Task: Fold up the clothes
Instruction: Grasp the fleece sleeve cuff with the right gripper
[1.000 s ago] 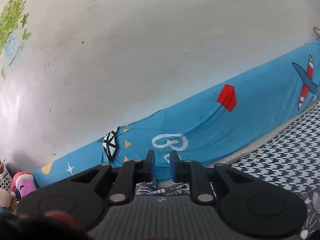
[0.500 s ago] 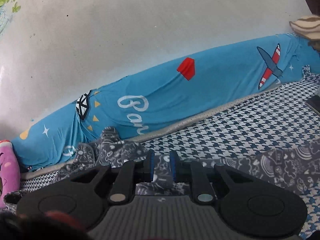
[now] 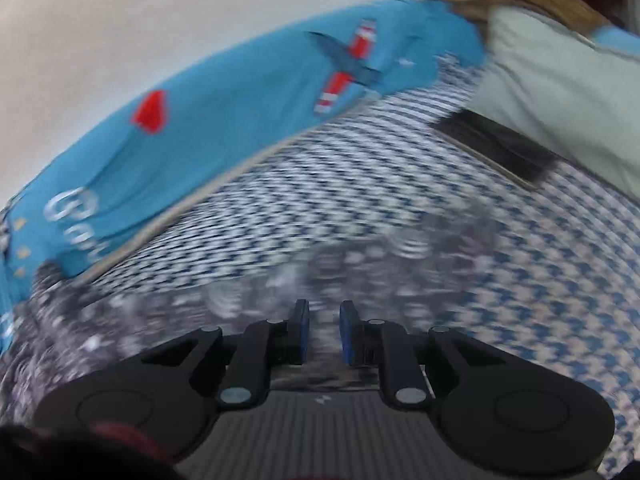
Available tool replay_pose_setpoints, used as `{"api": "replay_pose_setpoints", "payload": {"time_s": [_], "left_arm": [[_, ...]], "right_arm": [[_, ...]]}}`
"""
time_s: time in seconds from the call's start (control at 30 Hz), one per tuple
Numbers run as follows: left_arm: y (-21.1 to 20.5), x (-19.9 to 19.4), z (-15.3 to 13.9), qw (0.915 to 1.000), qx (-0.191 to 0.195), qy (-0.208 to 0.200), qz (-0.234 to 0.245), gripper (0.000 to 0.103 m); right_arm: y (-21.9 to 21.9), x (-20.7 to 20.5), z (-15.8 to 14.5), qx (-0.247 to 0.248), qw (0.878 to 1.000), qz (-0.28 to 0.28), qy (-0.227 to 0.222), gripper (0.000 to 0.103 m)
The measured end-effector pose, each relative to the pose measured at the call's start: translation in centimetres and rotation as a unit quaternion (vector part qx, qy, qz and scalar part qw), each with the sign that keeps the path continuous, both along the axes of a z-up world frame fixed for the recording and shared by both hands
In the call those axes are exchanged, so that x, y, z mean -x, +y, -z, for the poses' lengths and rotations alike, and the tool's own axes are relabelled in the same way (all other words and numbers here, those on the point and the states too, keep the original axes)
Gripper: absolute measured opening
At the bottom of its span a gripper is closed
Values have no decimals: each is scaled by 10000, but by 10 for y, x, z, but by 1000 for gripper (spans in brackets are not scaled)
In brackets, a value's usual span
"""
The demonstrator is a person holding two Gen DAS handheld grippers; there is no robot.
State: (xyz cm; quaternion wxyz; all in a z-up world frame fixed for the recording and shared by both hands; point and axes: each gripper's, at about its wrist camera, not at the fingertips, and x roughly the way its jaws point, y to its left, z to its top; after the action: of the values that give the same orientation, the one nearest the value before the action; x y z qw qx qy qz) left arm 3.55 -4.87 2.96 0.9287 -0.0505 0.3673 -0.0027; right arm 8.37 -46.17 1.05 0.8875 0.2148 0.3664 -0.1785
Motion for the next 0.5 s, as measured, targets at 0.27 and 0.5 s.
{"api": "replay_pose_setpoints", "payload": {"time_s": [0.27,0.5], "left_arm": [[-7,-2,6,10000,-68,9,25,103],[-11,-4,10,9999,-96,56,43,103]], "right_arm": [[-52,10,19,-748,9934,857,174,28],[-54,0,30,-1021,9899,977,51,29]]}}
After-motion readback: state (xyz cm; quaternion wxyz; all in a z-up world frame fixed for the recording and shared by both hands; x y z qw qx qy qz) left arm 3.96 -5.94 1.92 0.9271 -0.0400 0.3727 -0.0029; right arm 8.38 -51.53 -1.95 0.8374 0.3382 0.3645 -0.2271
